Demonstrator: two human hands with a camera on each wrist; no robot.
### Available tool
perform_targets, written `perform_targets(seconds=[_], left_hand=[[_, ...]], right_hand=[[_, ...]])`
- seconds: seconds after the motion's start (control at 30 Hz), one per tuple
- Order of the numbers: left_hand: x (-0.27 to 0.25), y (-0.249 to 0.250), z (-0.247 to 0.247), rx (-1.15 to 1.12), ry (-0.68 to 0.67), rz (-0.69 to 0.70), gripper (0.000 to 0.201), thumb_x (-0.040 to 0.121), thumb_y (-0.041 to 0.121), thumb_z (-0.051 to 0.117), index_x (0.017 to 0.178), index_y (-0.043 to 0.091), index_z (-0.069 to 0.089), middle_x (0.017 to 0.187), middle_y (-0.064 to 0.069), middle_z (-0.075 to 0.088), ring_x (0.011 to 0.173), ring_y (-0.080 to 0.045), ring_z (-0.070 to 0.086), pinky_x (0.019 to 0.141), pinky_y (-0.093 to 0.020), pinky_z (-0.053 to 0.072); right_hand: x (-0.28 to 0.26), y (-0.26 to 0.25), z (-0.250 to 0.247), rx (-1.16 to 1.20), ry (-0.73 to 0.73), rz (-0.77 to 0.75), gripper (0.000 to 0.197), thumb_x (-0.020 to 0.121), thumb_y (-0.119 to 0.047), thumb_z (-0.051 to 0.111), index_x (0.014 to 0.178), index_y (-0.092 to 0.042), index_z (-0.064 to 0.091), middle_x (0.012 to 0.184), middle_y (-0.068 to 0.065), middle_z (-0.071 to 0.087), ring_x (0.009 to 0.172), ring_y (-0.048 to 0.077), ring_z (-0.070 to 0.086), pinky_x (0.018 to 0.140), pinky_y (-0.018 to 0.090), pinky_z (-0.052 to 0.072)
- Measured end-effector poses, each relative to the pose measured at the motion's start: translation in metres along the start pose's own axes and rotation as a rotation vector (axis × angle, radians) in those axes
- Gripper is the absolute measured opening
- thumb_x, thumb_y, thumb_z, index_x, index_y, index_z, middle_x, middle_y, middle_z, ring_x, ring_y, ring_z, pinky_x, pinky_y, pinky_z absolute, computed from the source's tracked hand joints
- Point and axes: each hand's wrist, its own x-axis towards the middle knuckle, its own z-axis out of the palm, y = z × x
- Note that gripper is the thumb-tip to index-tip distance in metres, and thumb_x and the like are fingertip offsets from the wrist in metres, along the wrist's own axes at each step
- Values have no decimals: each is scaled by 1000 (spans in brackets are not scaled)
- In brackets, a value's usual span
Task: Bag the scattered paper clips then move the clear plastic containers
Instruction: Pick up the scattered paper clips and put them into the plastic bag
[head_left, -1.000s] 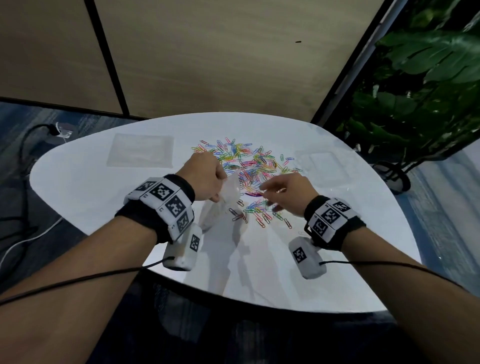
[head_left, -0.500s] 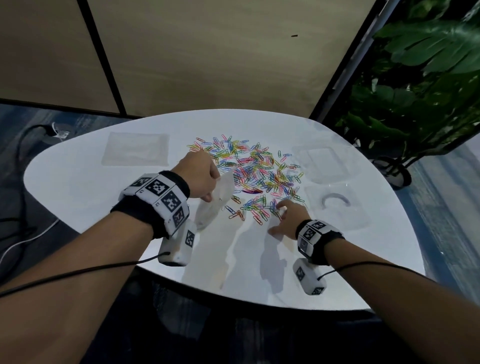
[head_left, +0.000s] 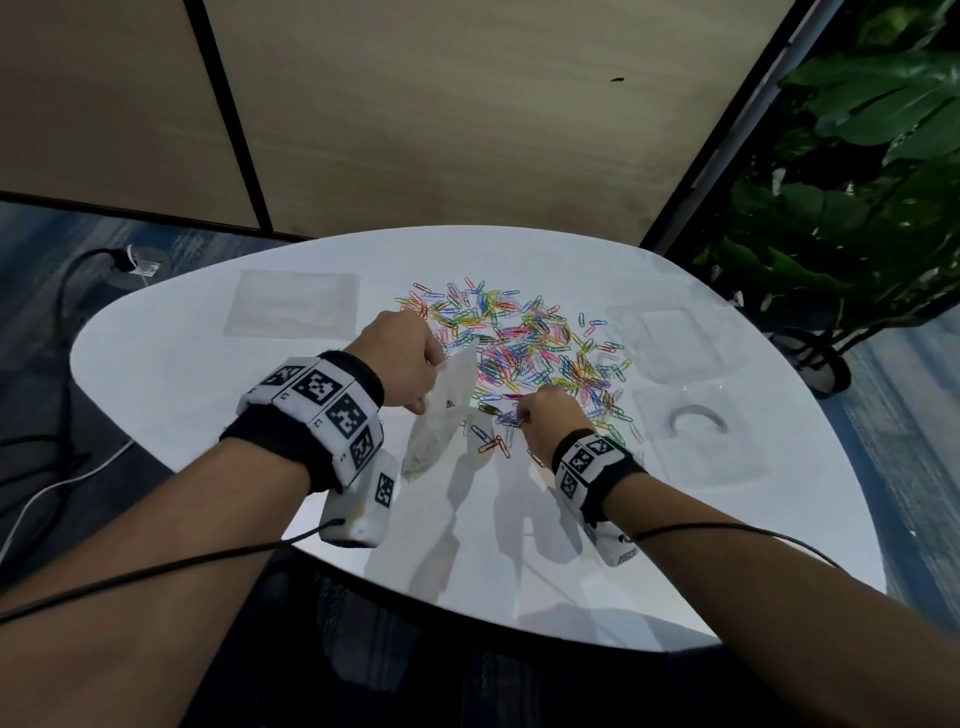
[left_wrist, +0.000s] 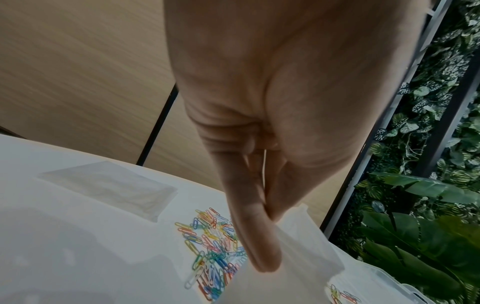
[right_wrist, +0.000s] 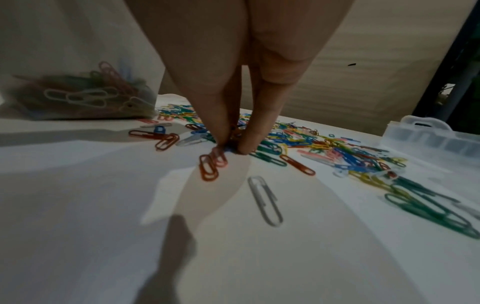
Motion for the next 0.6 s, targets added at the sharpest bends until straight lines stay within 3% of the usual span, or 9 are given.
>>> perform_targets(seconds=[0.1,0.2,0.27,0.33,0.4,0.5,0.6], left_hand=[[0,1,1,5,2,-11,26,93,-3,53,99,7,77,80,-8,75,63,-24,77,77,-40,65],[-2,3,2,17,-10,-12,27,93,-2,53,102,7,77,79,-10,77,65,-24,77,79,-39,64],[-2,4,2,28,-11,-12,26,93,-3,54,103,6,76,80,-10,76,66,-24,77,80,-40,64],[-2,4,2,35,-12,-11,26,93,-2,54,103,6,76,82,-10,77,66,-23,77,81,-40,64],[-2,4,2,37,-19,-8,26,93,-1,54,104,7,77,84,-11,78,66,-22,77,81,-39,63],[-2,5,3,38,-24,-3,28,93,-1,52,104,8,76,82,-12,79,65,-21,77,83,-38,63],[-4,7,3,29,-18,2,30,93,-1,51,107,8,75,81,-13,79,66,-21,77,84,-35,62]], right_hand=[[4,5,-7,89,-20,64,23,85,-2,55,85,-9,77,88,8,73,83,21,68,77,29,59],[8,19,-16,314,-47,241,7,82,-15,72,80,-14,79,80,0,74,73,14,67,71,22,55],[9,28,-25,637,-95,382,5,77,-20,79,77,-15,79,78,3,75,74,16,70,76,26,57],[6,28,-40,1104,-125,492,5,77,-9,79,81,-7,77,88,16,75,85,25,74,87,34,58],[1,19,-59,1404,-135,475,14,79,-2,76,93,1,73,96,20,73,87,23,73,83,29,60],[-7,-2,-82,1670,-187,334,25,83,-2,72,107,6,67,100,17,73,90,20,73,76,23,60],[-17,-26,-91,1799,-272,225,22,88,-4,67,108,4,65,102,14,72,100,19,69,87,24,57]])
